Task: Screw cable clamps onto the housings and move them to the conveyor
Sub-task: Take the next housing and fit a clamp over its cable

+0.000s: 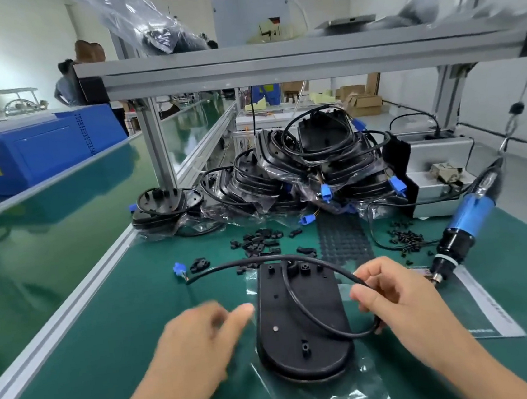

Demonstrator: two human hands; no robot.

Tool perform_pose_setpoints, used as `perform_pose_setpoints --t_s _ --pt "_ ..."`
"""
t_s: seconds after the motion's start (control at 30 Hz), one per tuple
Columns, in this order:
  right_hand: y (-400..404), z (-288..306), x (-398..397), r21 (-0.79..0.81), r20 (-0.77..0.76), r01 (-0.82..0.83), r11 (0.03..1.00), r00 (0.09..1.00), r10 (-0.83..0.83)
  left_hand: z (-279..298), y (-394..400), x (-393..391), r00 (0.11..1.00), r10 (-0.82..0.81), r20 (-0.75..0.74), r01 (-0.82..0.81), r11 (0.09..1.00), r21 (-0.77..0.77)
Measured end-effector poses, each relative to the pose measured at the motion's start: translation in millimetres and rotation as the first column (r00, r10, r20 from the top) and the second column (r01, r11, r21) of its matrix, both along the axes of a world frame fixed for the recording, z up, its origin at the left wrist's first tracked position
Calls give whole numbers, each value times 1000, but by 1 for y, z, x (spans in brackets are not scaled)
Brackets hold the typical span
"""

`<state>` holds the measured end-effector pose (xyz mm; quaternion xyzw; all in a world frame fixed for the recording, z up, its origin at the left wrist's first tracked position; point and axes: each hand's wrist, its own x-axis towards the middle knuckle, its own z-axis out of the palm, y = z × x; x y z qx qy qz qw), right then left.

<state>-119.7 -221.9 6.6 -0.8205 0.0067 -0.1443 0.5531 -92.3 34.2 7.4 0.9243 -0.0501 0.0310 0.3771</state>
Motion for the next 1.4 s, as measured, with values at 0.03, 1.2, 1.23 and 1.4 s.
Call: perform_pose_setpoints --t_s 0.03,1.2,1.23,1.4 --pt "0 -1 1 0 -9 2 1000 1000 -2 -1 6 7 976 34 213 -49 997 64" --pt "-27 -4 35 -469 106 316 825 947 -302 29 11 99 924 -295 242 233 938 257" --pt "-21 0 33 -423 157 294 857 956 -250 27 15 86 897 -335 289 260 928 268" --pt "27 18 22 -485 56 -60 872 993 100 -8 14 62 873 -462 159 327 795 511"
